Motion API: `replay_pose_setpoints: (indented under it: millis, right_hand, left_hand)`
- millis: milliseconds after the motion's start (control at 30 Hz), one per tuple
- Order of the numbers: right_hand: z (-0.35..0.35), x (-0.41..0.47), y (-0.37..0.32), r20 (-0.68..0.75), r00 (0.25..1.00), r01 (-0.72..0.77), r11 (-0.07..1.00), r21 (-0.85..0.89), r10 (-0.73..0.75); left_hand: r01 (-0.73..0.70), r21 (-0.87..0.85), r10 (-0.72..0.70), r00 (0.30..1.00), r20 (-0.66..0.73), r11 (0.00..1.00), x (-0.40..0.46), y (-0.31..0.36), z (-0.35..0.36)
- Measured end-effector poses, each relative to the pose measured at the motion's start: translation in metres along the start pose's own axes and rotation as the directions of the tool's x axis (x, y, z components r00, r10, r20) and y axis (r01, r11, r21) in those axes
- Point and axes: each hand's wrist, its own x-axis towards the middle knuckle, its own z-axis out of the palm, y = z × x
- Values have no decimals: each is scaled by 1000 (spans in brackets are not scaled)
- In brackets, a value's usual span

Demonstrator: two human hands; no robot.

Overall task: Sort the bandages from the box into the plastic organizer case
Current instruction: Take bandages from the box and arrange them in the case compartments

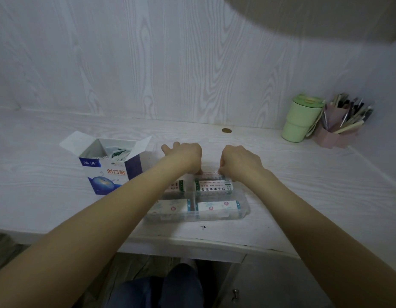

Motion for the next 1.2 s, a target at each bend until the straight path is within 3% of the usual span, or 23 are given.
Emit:
replay_pose_setpoints:
  millis: [133, 333, 467, 600, 733, 867, 967, 1100, 1200]
  right_hand:
    - [-2, -2, -1, -1, 1000, -6, 1000, -2, 6]
    - [-8, -6, -5, -21, 1000, 10, 999, -49, -11]
    - [-19, -18, -7, -111, 994, 2, 998, -58, -9]
    - [-30, -38, -11, -268, 963, -18, 999, 43, 29]
    - [-37, -57, -28, -390, 918, 157, 969, 189, -73]
    - [-44, -67, -64, -458, 855, 413, 854, 317, -244]
    - [-44, -64, -90, -459, 826, 491, 818, 302, -326]
    - [-42, -58, -119, -414, 822, 527, 795, 298, -390]
    - [-39, -53, -137, -357, 820, 534, 822, 198, -447]
  left_hand:
    - [14, -43, -13, 999, 33, 999, 2, -1, 1]
    - [-46, -94, 39, 997, -67, 995, -5, -3, -2]
    - [-175, -195, 141, 974, -178, 965, -20, -7, -11]
    - [-332, -399, 200, 920, -337, 854, -52, -12, -31]
    - [-479, -504, 187, 831, -523, 719, -86, -30, -54]
    - [-474, -442, 107, 764, -636, 761, -103, -70, -66]
    - [-327, -369, 74, 827, -558, 870, -102, -112, -67]
    - [-98, -187, 51, 968, -244, 978, -99, -158, -62]
    - [-56, 23, 57, 997, -43, 998, -90, -181, -59]
